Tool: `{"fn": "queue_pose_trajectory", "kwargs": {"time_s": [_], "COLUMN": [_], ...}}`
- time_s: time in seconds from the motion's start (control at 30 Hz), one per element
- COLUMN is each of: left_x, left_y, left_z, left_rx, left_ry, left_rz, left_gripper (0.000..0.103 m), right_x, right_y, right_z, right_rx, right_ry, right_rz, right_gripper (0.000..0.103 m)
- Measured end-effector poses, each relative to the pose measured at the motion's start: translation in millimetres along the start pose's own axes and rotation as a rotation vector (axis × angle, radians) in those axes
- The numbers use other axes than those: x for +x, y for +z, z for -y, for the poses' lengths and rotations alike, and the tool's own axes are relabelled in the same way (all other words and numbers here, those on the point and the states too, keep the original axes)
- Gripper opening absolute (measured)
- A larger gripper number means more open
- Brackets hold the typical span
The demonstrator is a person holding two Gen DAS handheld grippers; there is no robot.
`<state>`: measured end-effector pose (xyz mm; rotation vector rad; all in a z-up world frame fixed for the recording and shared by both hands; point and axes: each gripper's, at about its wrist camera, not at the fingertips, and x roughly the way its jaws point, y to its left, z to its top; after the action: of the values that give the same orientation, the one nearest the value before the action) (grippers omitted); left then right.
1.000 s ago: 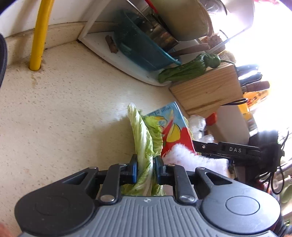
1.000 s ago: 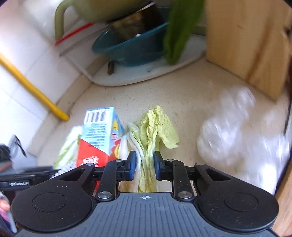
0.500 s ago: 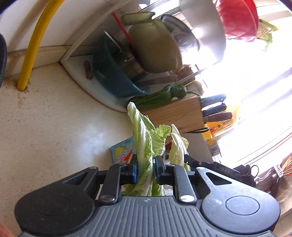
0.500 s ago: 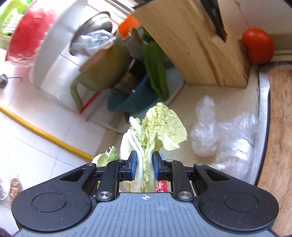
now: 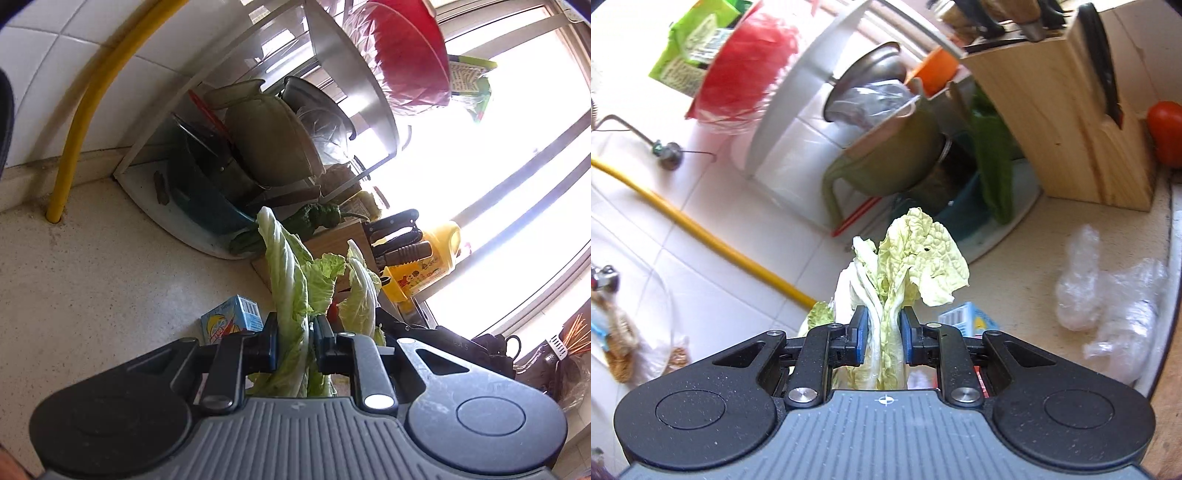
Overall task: Collect trash
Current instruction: 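Lift the cabbage leaves with both grippers and carry them toward the trash bin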
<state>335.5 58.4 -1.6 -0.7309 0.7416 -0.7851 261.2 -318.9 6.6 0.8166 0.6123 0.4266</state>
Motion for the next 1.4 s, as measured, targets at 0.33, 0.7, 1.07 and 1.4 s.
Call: {"fn": "queue_pose_trajectory", "kwargs": {"time_s": [0.33,0.7,1.07,1.4], "left_x": [-68,-143,-191,-223], "left_y": [-36,-94,-135,-149], "left_z": [27,48,37,20], "left_rx": [0.014,-0.024,-0.109,-0.141], "left_ry": [0.119,0.336,0.452,0.505], "left_rz": [0.141,0.315,0.430,0.448], "left_gripper": [0.016,0.016,0.017,0.017], "right_x": [16,62,107,129], "right_y": [-20,-60,-118,-148], "right_z": [-37,-75,-110,-139], "right_rx": [-0.083,-0.159,-0.241,-0.272], "right_ry": [0.148,0.325,0.405,0.383], "right_rz": [-0.118,-0.340,-0.547,-0.625], "right_gripper": [0.024,0.024,0.024,0.024]}}
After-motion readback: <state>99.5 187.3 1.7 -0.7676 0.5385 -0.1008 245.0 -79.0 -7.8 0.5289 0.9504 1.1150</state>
